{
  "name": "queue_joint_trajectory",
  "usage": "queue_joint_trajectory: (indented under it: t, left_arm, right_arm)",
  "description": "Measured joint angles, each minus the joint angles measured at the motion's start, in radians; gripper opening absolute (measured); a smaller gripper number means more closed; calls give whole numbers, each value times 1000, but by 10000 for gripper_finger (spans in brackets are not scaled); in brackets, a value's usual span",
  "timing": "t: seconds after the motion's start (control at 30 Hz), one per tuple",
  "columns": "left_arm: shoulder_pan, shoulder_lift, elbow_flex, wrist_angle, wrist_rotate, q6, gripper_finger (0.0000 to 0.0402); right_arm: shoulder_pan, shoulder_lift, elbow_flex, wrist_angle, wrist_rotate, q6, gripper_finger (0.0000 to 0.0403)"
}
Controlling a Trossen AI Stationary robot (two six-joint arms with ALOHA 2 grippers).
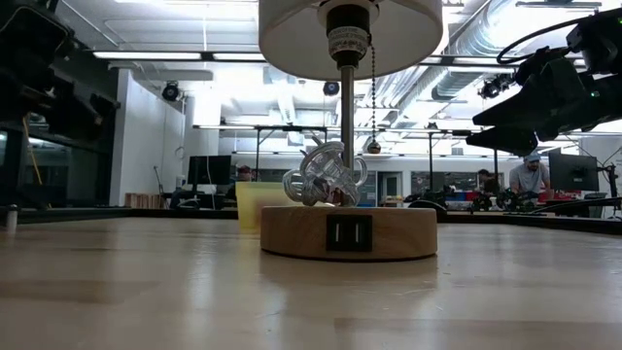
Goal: Pick & Place Office items
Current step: Return to Home Position
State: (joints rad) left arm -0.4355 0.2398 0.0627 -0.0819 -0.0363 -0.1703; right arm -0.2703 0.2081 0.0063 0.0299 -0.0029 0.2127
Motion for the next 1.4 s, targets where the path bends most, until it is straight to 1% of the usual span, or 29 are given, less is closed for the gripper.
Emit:
queue_joint_trajectory:
  t: [0.2, 0.37, 0.83, 1.07, 1.2, 1.4]
  left_arm:
    - [0, -2, -14, 28, 3, 37, 273]
    - [0, -9, -15, 24, 36, 51, 273]
    - [-1, -94, -18, 27, 38, 50, 273]
    - [-39, -105, -24, 63, 38, 45, 273]
    - [-56, -105, -53, 149, 33, 43, 273]
    - [-75, -105, -54, 151, 32, 53, 273]
  right_arm:
    - [0, 0, 0, 0, 0, 0, 325]
    - [0, 0, 0, 0, 0, 0, 325]
    - [0, 0, 0, 0, 0, 0, 325]
    - [0, 0, 0, 0, 0, 0, 325]
    - [0, 0, 0, 0, 0, 0, 325]
    - [0, 0, 0, 0, 0, 0, 325]
